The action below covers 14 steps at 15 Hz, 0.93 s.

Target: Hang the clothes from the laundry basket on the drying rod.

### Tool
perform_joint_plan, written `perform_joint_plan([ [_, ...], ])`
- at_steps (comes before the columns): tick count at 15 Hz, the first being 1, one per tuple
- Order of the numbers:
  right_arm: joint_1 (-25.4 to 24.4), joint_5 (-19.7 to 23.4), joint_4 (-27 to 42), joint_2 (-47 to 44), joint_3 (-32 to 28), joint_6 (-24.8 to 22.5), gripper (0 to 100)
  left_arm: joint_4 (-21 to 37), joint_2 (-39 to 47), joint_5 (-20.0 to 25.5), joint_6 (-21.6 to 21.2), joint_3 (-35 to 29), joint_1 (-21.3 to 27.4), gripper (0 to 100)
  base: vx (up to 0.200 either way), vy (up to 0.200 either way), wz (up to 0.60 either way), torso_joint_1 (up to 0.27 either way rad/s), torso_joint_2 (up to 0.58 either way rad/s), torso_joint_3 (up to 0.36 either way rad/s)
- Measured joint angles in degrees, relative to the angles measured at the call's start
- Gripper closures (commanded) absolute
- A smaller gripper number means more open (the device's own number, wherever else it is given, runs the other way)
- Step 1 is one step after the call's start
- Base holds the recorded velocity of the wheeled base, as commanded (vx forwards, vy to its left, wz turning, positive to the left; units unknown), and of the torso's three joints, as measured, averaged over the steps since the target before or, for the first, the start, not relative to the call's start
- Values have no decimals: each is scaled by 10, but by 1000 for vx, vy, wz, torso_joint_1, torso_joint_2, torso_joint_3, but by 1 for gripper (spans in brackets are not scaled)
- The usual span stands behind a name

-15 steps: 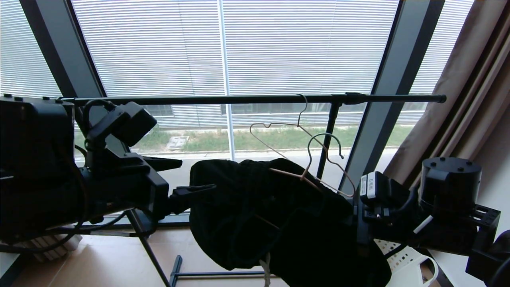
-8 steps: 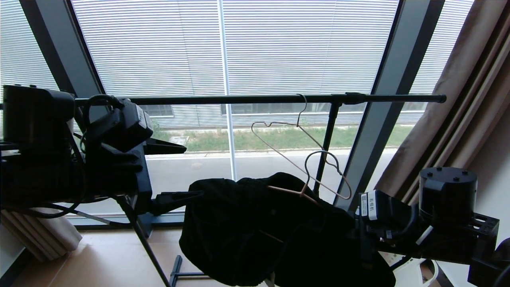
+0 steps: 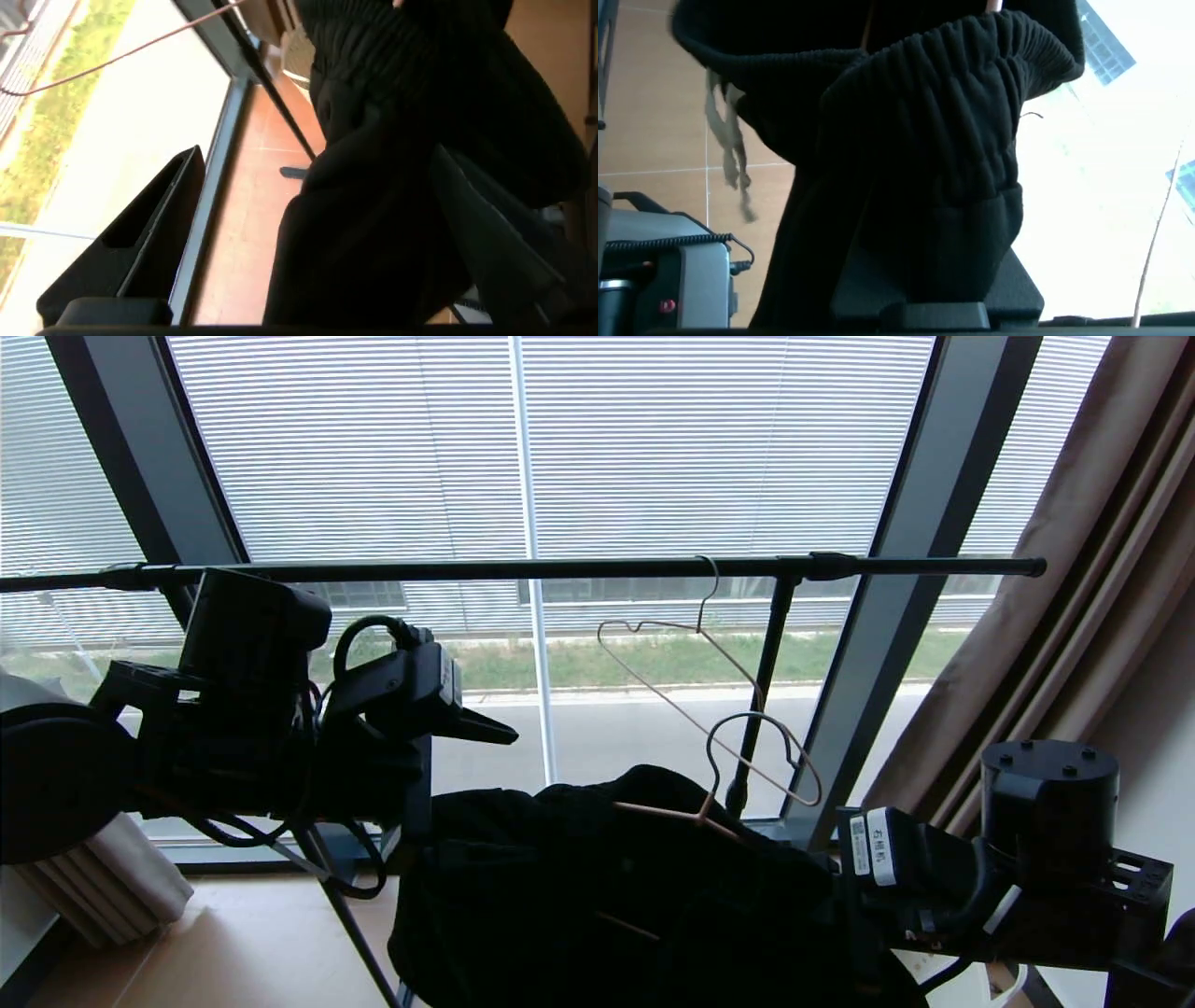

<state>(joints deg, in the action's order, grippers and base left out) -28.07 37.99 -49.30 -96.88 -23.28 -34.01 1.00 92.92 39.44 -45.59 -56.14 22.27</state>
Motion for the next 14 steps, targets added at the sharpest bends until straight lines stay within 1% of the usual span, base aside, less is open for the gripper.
perform_joint_plan([
  [1,0,1,0,1,0,0,100,23,3,1,-9,-1,2,0,0,0,0,0,0,0],
  [2,-1,5,0,3,1,0,100,29,5,1,-15,-2,3,0,0,0,0,0,0,0],
  [3,-2,17,0,6,2,0,100,47,9,1,-26,-2,4,0,0,0,0,0,0,0],
  [5,-6,24,-1,13,6,0,100,49,15,2,-29,-3,9,0,0,0,0,0,0,0],
  [10,-15,24,-5,20,7,4,100,50,30,2,-29,-9,21,0,0,0,0,0,0,0],
  [11,-15,24,-15,19,7,6,100,50,31,3,-29,-9,21,100,0,0,0,0,0,0],
  [14,-14,25,-29,14,6,11,100,50,31,28,-28,-7,18,100,0,0,0,0,0,0],
])
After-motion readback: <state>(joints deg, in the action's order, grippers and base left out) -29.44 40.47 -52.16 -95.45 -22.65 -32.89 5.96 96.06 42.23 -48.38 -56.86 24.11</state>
